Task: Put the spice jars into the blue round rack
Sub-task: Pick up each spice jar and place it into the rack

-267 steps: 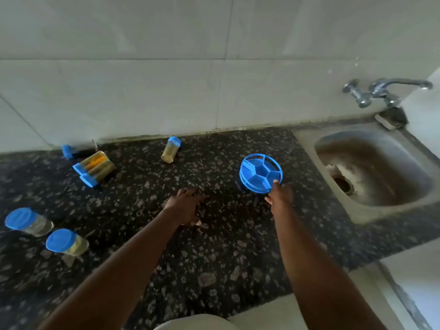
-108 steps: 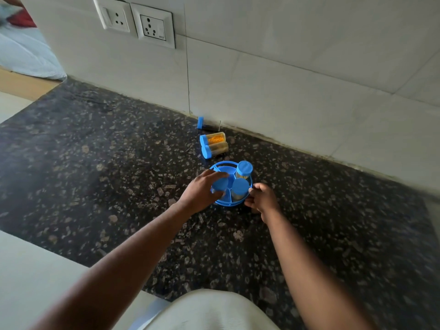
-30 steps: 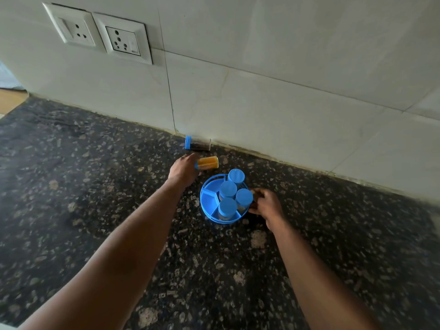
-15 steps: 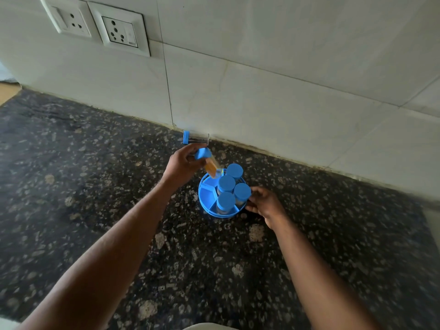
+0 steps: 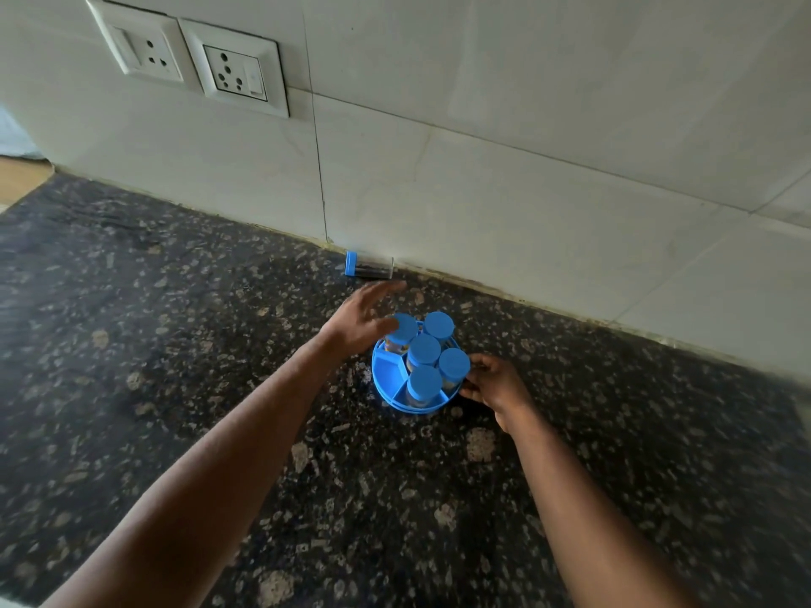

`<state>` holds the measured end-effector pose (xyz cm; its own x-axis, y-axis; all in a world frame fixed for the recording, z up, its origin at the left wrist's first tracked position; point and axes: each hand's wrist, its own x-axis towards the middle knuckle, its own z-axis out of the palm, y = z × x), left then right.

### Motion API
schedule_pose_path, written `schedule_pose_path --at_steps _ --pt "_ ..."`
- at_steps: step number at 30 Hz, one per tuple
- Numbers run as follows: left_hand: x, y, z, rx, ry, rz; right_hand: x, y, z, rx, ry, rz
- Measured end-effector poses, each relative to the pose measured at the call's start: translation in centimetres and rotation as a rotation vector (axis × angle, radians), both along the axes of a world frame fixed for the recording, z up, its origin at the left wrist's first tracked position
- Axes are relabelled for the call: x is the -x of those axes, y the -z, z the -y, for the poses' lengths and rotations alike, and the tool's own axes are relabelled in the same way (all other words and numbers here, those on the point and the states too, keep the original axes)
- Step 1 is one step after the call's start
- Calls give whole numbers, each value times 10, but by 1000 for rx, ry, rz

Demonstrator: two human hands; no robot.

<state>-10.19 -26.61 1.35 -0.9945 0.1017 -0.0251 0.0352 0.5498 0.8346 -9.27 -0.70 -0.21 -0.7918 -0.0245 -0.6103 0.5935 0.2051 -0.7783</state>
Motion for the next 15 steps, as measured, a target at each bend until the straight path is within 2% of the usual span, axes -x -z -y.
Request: schedule_pose_path --at_steps 3,5,7,11,15 --pt "32 -5 10 276 -105 13 3 0 0 -9 -13 15" --pt "54 -3 16 471 -82 55 3 -1 0 -27 -27 13" --pt "72 0 22 584 -60 112 1 -1 -1 -47 -40 4" --pt "90 10 33 586 -64 295 -1 0 -1 -73 -62 -20" --pt "85 28 40 544 -176 184 -4 0 -1 -78 -69 -37"
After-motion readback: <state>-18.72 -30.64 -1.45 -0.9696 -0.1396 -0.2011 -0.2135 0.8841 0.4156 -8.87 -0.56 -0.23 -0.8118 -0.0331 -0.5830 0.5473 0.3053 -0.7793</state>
